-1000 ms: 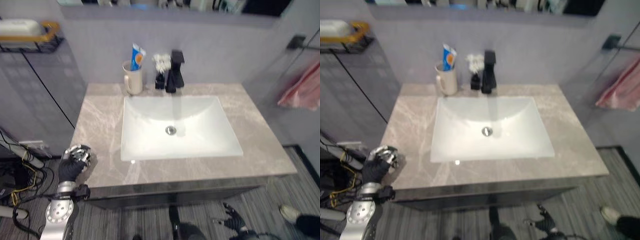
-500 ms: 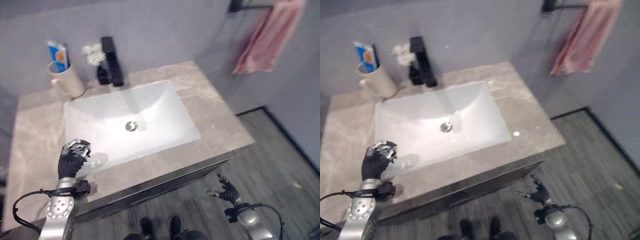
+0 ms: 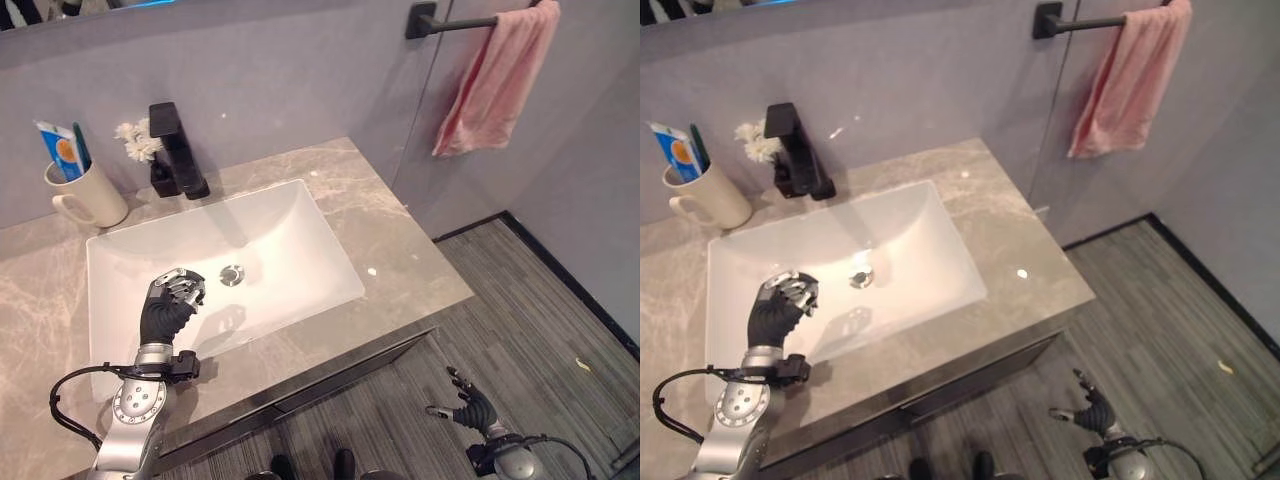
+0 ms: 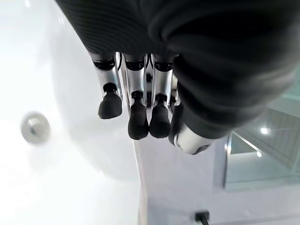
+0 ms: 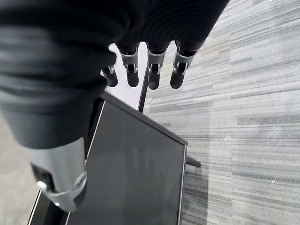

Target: Put brush and paste in cup on sink, flatten towel.

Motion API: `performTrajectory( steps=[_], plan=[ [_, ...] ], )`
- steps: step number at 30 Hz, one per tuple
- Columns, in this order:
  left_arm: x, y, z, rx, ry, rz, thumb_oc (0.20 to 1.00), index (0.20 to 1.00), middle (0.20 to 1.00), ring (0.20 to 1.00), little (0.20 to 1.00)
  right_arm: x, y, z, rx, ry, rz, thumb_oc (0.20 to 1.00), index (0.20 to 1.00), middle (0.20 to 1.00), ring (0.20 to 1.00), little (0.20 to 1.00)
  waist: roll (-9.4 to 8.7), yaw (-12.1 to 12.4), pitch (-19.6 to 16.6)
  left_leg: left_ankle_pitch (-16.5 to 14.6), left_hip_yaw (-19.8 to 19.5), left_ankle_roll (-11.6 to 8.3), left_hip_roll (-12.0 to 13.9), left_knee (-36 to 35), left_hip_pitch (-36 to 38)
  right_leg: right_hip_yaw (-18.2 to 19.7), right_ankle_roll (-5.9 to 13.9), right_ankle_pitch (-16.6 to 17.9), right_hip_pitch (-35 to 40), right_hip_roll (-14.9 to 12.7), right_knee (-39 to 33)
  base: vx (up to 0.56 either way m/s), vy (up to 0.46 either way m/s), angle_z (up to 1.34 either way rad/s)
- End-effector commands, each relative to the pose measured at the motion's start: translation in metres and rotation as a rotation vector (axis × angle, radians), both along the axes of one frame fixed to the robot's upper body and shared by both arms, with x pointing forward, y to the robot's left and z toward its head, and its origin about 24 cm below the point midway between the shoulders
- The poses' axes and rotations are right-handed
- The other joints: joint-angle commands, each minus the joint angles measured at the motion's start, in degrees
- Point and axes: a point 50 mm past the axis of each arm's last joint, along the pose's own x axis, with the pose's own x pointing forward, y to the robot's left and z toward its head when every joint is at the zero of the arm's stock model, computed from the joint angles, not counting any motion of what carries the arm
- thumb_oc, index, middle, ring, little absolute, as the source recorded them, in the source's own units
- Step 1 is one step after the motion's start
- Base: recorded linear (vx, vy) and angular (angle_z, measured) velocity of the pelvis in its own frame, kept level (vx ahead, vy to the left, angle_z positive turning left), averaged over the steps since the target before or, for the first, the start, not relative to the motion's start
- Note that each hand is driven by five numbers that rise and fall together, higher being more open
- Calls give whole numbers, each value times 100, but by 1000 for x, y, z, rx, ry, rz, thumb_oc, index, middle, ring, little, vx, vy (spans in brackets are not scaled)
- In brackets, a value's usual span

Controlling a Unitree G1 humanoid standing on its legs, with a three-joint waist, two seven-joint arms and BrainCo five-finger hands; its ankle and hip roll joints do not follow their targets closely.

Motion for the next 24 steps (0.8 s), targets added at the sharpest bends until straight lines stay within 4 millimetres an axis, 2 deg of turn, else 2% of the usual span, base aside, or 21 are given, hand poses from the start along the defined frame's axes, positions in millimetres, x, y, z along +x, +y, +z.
performTrajectory(
  steps=[1,2,3,4,5,7,9,11,19,21,22,23,24],
  plan=[
    [0,0,14,41,-90,2,200,200,200,200,200,15,-17,16,-56,-95,-26,1000,1000,1000,1000,1000,7,175,-73,-104,-1202,-308,-315,-218,-328,87,317,-177,-65,-27,461,14,19,-108],
    [-2,1,14,32,-94,14,200,200,200,200,200,16,-16,13,-50,-87,-29,1000,1000,1000,1000,1000,-5,293,-88,-217,-2011,-299,-493,-121,-240,421,340,-101,-122,2,455,19,20,-113],
    [-2,1,14,32,-95,14,200,200,200,200,200,16,-16,13,-50,-87,-30,1000,1000,1000,1000,1000,-11,287,-100,-185,-2014,-300,-499,-141,-256,417,341,-86,-144,-5,451,30,34,-111],
    [-3,1,14,22,-96,15,200,200,200,200,200,16,-16,13,-47,-85,-26,1000,1000,1000,1000,1000,-15,320,-122,-198,-2353,-285,-555,-156,-224,562,347,-56,-202,2,463,5,30,-102],
    [-3,1,14,15,-97,12,200,200,200,200,200,15,-16,11,-48,-76,-26,1000,1000,1000,1000,1000,1,324,-124,-204,-2464,-273,-566,-185,-194,623,352,-43,-216,5,480,33,90,-94],
    [-2,-2,15,5,-97,-20,200,200,200,200,200,9,-21,7,-53,-48,-50,1000,1000,1000,1000,1000,105,216,-198,-310,-2278,-162,-546,-523,119,647,365,-52,-160,-24,478,34,176,-32],
    [-2,-2,15,8,-98,-23,200,200,200,200,200,9,-21,6,-57,-45,-54,1000,1000,1000,1000,1000,125,205,-198,-314,-2238,-134,-556,-614,202,687,382,-51,-165,-30,501,-1,150,-10],
    [-1,-2,17,23,-103,-35,200,200,200,200,200,8,-17,3,-45,-33,-60,1000,1000,1000,1000,1000,154,139,-245,-343,-2018,-66,-566,-788,361,827,464,20,-243,-62,577,-20,168,-27],
    [3,-7,25,52,-130,-69,200,200,200,200,200,9,-11,-2,-36,-19,-67,1000,1000,1000,1000,1000,250,86,-234,-366,-1497,80,-601,-1020,468,1276,689,293,-578,-121,657,-57,115,-44],
    [3,-7,25,52,-130,-69,200,200,200,200,200,9,-12,-2,-36,-19,-67,1000,1000,1000,1000,1000,250,102,-236,-363,-1483,81,-600,-1028,470,1291,690,295,-586,-118,660,-66,62,-45],
    [4,-10,30,58,-150,-87,200,200,200,200,200,12,-11,0,-36,-35,-72,1000,1000,1000,1000,1000,271,56,-211,-329,-1363,110,-595,-1108,470,1340,781,396,-703,-133,680,-155,73,-48],
    [5,-10,34,65,-167,-91,200,200,200,200,200,18,-8,5,-28,-65,-59,1000,1000,1000,1000,1000,255,99,-162,-308,-1137,126,-577,-1158,451,1254,883,588,-880,-189,745,-203,70,-38],
    [5,-11,35,67,-173,-94,200,200,200,200,200,22,-7,8,-30,-79,-46,1000,1000,1000,1000,1000,256,158,-136,-312,-994,119,-539,-1173,446,995,902,633,-939,-267,775,-193,10,-51]
  ],
)
